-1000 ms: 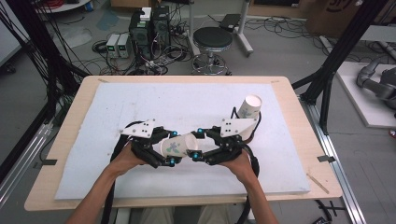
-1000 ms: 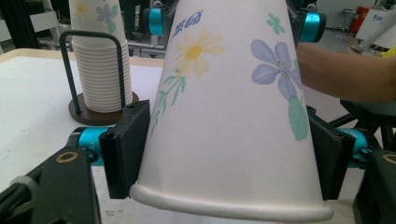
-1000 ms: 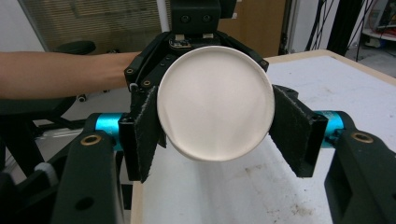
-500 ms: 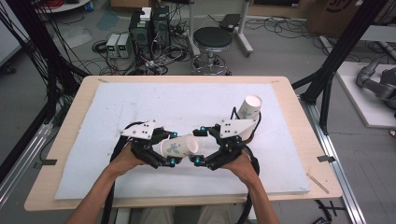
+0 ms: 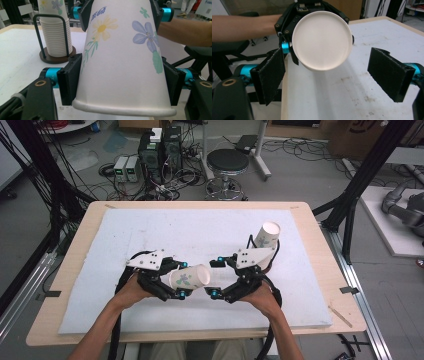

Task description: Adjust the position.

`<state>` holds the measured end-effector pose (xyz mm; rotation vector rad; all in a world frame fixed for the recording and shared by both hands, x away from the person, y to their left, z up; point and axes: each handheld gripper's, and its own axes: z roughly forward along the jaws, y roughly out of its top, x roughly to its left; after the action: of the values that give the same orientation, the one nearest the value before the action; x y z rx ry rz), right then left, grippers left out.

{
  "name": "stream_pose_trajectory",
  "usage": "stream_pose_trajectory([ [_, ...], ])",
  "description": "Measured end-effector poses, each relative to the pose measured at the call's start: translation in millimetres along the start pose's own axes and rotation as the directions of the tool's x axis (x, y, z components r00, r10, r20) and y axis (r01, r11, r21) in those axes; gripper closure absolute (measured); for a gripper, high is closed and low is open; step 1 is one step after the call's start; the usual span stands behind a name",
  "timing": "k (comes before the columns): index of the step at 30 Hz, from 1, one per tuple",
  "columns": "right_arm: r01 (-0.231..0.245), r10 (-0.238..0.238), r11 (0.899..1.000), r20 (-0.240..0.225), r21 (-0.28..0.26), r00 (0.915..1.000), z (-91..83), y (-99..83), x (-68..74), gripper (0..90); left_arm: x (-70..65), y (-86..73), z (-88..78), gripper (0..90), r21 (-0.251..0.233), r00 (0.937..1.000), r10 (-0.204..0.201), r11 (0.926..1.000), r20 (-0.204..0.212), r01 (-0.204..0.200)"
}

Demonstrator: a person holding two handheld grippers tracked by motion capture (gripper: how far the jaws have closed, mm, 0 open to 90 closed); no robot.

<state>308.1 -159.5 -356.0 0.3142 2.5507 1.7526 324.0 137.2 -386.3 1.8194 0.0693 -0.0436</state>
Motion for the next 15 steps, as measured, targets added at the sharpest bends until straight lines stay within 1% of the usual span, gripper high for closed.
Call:
stream_pose_trajectory([
  [3, 0.005, -0.005, 1.000, 0.005, 0.026, 1.0000, -2.2, 1.3, 0.3, 15.0, -1.9, 1.3, -3.6, 29.9, 0.020, 1.0000, -0.002, 0.9998, -0.008, 0.002],
  [5, 0.012, -0.012, 0.999, 0.011, 0.042, 0.9999, -2.9, 2.1, -0.3, 15.0, -2.9, 2.7, -5.6, 29.9, 0.044, 0.9999, 0.003, 0.9990, -0.013, -0.002],
  [6, 0.012, -0.013, 0.998, 0.012, 0.055, 0.9999, -2.8, 2.5, -0.3, 15.0, -3.6, 3.3, -6.0, 29.9, 0.053, 0.9999, -0.001, 0.9986, -0.017, 0.002],
  [10, 0.022, -0.024, 0.994, 0.019, 0.110, 0.9995, -1.7, 4.1, -0.2, 15.0, -4.4, 5.6, -8.7, 29.8, 0.103, 0.9998, 0.004, 0.9947, -0.019, -0.002],
  [13, 0.033, -0.036, 0.988, 0.017, 0.154, 0.9992, 0.3, 5.2, -0.8, 15.0, -5.7, 8.7, -9.5, 29.8, 0.156, 0.9996, 0.012, 0.9877, -0.027, -0.008],
  [15, 0.042, -0.046, 0.982, 0.018, 0.183, 0.9988, 1.6, 5.9, -0.7, 15.0, -6.0, 11.2, -10.4, 29.8, 0.189, 0.9996, 0.022, 0.9817, -0.019, -0.018],
])
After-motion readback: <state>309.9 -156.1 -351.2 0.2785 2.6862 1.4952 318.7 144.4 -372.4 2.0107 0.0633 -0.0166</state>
